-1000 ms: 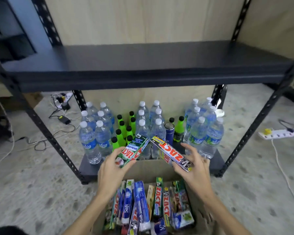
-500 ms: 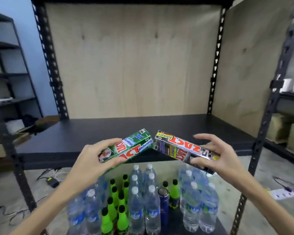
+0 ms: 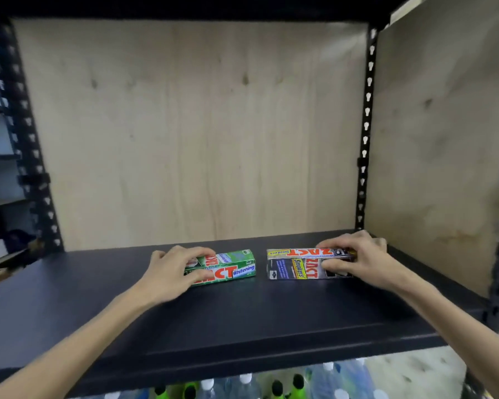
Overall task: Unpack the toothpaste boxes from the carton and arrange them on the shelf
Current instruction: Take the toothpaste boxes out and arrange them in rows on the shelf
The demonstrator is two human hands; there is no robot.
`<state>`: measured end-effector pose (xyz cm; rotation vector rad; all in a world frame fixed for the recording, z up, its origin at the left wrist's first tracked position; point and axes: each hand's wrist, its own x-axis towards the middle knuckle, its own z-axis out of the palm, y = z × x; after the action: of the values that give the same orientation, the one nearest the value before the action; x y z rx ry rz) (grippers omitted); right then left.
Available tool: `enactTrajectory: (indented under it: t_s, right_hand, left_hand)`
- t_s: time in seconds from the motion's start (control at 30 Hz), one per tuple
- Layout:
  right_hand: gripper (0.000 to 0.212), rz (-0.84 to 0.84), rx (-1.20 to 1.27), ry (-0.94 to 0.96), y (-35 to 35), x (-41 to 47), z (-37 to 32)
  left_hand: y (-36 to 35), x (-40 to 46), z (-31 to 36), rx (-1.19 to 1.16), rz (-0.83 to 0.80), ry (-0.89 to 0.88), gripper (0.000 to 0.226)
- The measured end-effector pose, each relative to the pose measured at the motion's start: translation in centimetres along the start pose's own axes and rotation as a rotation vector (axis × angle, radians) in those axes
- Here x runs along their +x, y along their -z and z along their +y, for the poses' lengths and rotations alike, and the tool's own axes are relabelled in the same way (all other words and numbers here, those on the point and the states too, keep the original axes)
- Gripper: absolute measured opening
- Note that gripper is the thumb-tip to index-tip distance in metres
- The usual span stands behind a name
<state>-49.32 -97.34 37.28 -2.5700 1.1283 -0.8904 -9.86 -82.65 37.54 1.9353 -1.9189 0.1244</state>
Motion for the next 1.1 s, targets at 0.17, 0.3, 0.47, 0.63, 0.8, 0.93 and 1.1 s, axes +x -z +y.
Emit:
enactTrajectory:
  t_s: [0.17,0.3,0.47,0.63,0.8,0.93,1.1]
  right_hand:
    - [0.049,0.077,-0.145,-0.005,-2.5,6.1,3.5]
    - [0.037,0.129,-0.211,-0.028,-4.3,9.9,4.9]
    - [0.038,0.186,-0.344,0.021,-5.8,12.9,5.4]
    - [0.057,0.265,-0.307,0.050,-7.1,13.9,6.0]
    - [0.063,0.313,-0.328,0.006,-7.5,13.9,5.9]
    - [0.072,0.312,-0.375,-0.012,-7.4,13.1,5.4]
    - [0.077,0.330,-0.304,-0.018,-6.9,10.4,3.1]
  left_hand:
    - [-3.0,6.5,-2.0,0.039,0.122,-0.050,0.103]
    - [-4.8,10.6,-3.2,0.104,0.195,-0.081,0.090]
    - [-6.5,13.5,-3.5,0.068,0.296,-0.066,0.053]
    - [-6.7,14.6,-4.0,-0.074,0.381,-0.085,0.053]
    - [-6.9,14.6,-4.3,-0.189,0.399,-0.029,0.060]
    - [-6.9,13.8,-3.7,-0.112,0.384,-0.009,0.062]
    - [-6.2,11.4,-1.4,-0.017,0.437,0.000,0.073]
